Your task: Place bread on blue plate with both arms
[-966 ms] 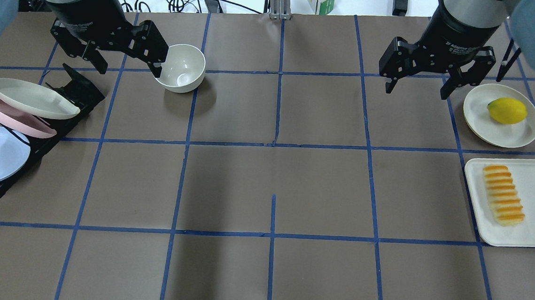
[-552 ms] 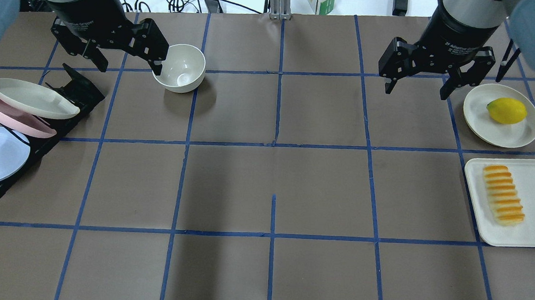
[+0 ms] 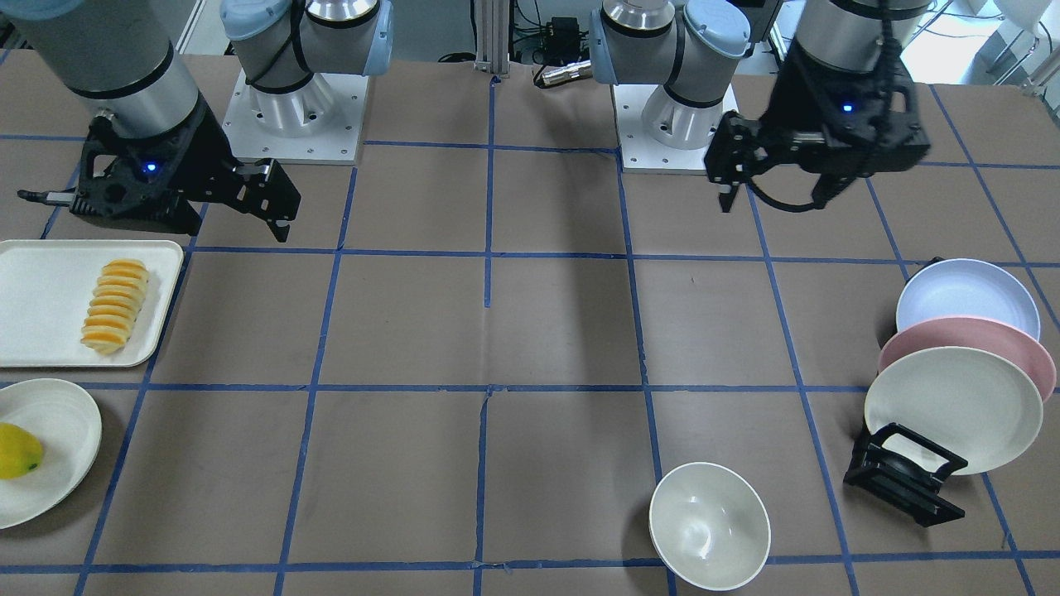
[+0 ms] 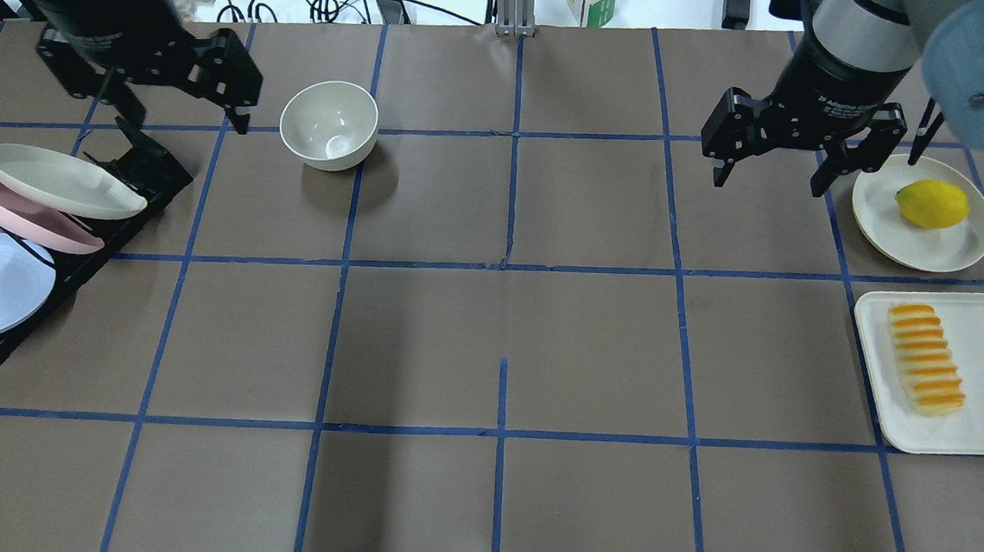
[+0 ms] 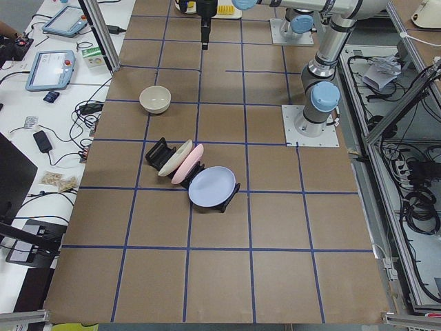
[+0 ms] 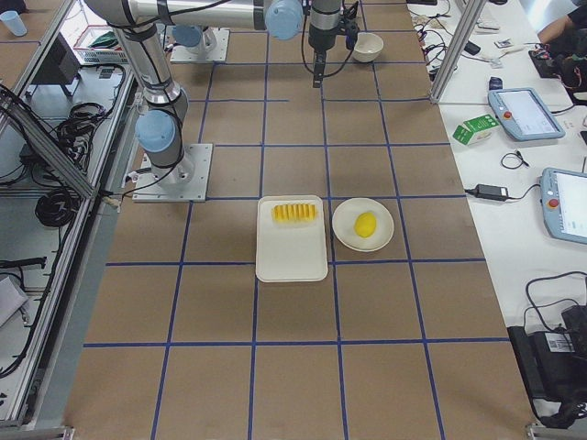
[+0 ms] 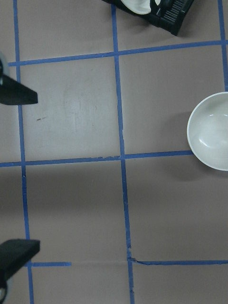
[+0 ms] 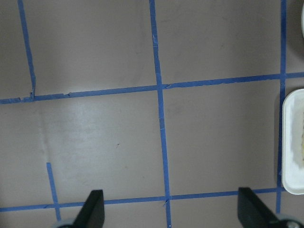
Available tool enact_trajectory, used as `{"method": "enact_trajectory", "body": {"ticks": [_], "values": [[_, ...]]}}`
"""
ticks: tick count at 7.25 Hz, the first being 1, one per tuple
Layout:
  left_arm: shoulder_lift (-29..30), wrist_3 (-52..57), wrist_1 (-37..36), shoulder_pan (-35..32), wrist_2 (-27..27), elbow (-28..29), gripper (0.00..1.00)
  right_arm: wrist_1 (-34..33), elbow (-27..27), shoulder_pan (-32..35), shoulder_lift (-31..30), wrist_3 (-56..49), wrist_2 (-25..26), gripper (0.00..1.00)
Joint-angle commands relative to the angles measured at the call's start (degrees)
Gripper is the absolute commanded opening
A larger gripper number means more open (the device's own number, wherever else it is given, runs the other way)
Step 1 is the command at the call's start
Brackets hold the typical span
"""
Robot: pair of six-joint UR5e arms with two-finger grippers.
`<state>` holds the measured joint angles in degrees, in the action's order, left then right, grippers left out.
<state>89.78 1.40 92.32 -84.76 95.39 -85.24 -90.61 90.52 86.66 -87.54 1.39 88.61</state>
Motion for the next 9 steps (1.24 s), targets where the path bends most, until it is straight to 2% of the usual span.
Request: {"method": "enact_trajectory", "body": {"ticks": [1,2,3,4,6,8,9], "values": [[-0.21,0.87,0.32,10.47,1.65,-1.93,1.00,-0.27,0.97,-10.22,1.14,-9.33,0.16,1.00],[0.39,3.84,0.40,14.32,2.07,-2.55,1.00,-0.88,3.23,-15.42,1.40,-15.83,0.59,1.00],[1.00,5.44,0.40,21.49,1.64,-4.04,1.00,-5.32,6.74,-18.95,1.93,-16.68,5.56,1.00],[1.45,10.24,-0.99,29.74,1.46,-6.32,1.00,-12.41,10.77,-20.12,2.02,-19.47,7.78,1.00],[4.86,19.76,-8.08,43.22,0.67,-11.33,1.00,-20.36,17.12,-26.07,2.98,-27.02,7.46,1.00],[9.42,23.38,-16.08,46.96,1.02,-12.31,1.00,-29.41,20.91,-30.39,8.32,-31.34,7.37,1.00],[12.32,23.56,-18.29,47.75,1.20,-12.14,1.00,-30.93,22.05,-31.63,10.00,-35.19,7.02,1.00]]}}
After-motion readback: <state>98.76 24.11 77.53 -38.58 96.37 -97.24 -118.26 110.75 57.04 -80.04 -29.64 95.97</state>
